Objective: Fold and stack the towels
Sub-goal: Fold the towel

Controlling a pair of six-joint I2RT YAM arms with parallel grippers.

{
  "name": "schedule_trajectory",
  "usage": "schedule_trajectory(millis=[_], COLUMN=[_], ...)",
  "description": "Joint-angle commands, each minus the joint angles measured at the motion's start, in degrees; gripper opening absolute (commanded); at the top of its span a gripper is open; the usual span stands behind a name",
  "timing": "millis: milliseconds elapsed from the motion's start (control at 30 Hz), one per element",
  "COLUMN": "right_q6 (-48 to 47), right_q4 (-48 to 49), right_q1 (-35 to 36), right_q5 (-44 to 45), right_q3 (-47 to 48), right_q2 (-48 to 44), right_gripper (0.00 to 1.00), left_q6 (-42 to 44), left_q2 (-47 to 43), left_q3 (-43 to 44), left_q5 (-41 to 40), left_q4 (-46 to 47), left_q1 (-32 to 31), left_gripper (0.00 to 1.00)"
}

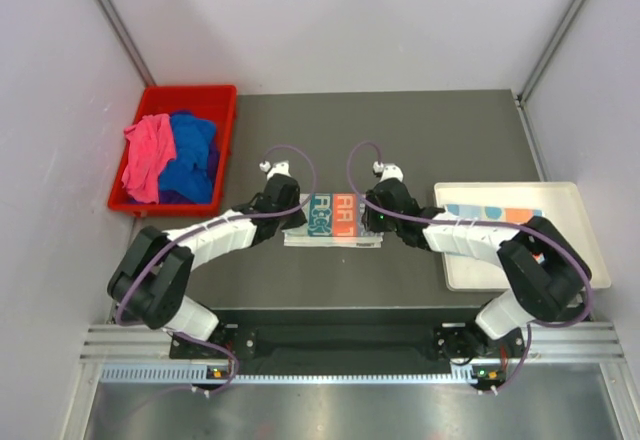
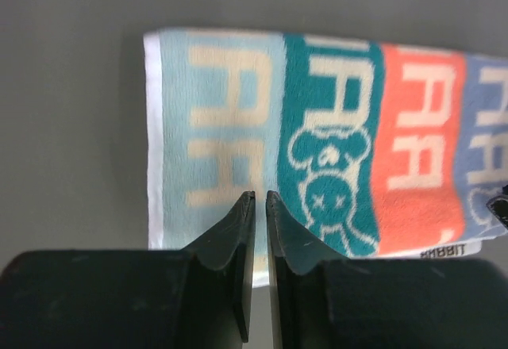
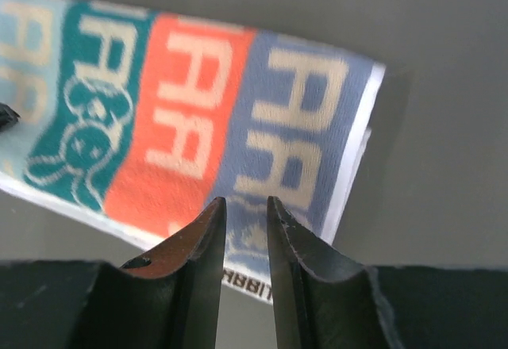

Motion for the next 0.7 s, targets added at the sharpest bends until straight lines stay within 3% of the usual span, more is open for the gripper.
schedule_trajectory(millis=[0, 300, 667], right_q6=[2.20, 4.58, 4.14], right_q4=[1.82, 3.84, 2.26], right_q1=[2.13, 2.93, 2.93], right_q5=[0.43, 0.26, 1.05], right_q3=[-3.37, -11.29, -12.25], right_q2=[-1.48, -4.91, -8.69], right_gripper=[0.27, 0.27, 0.27], left_q6=[-2.60, -4.97, -4.36], left_q2=[-1.68, -4.50, -5.99], left_q3=[-2.31, -9.35, -8.83], left_q5=[-2.97, -2.89, -3.94], left_q4=[-2.24, -1.36, -3.47], left_q1=[-1.72, -2.95, -2.95], left_gripper=[0.15, 0.14, 0.12])
